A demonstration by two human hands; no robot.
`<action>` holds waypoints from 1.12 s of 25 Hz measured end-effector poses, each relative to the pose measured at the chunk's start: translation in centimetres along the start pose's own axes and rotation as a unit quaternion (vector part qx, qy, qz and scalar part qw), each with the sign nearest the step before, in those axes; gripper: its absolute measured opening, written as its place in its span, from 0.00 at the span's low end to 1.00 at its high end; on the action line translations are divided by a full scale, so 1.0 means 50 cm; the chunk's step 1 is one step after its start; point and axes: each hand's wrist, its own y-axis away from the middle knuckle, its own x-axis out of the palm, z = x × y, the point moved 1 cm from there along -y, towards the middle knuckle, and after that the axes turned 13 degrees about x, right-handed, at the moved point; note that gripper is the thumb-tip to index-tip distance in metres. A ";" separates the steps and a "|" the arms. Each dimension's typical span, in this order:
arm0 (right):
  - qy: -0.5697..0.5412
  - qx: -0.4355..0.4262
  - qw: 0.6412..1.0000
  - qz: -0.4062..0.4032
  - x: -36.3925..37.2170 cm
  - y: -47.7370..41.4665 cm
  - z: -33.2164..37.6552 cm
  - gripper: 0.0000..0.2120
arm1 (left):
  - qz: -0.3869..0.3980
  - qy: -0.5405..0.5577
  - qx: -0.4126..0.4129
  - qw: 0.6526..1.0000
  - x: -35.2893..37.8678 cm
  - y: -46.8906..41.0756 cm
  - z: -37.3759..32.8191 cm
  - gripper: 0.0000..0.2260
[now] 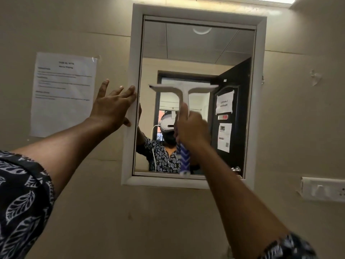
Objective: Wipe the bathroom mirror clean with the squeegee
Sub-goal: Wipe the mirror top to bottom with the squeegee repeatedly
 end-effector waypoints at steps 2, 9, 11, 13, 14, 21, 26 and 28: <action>-0.006 0.004 1.000 -0.004 0.021 0.049 -0.050 0.26 | -0.001 -0.007 0.001 1.000 0.001 -0.002 -0.001 0.43; 0.018 0.037 0.999 -0.024 0.076 0.179 -0.157 0.19 | -0.002 -0.012 -0.002 1.000 -0.002 -0.003 -0.003 0.42; 0.014 0.048 0.999 -0.019 0.083 0.208 -0.185 0.20 | -0.002 -0.012 -0.002 1.000 -0.003 -0.002 -0.004 0.42; 0.013 0.066 0.998 -0.003 0.088 0.233 -0.215 0.21 | 0.000 -0.015 0.000 1.000 -0.003 -0.002 -0.005 0.41; 0.020 0.078 0.997 0.007 0.092 0.249 -0.230 0.22 | 0.000 -0.015 -0.001 1.000 -0.004 -0.003 -0.005 0.41; 0.125 0.145 0.981 0.024 0.125 0.341 -0.280 0.19 | 0.001 -0.010 -0.005 1.000 -0.008 -0.004 -0.009 0.42; 0.014 0.077 0.997 0.008 0.071 0.296 -0.194 0.22 | 0.005 -0.017 -0.010 1.000 -0.007 -0.005 -0.011 0.42; -0.053 0.017 0.998 -0.006 0.026 0.228 -0.129 0.23 | 0.003 -0.015 -0.009 1.000 -0.006 -0.004 -0.011 0.42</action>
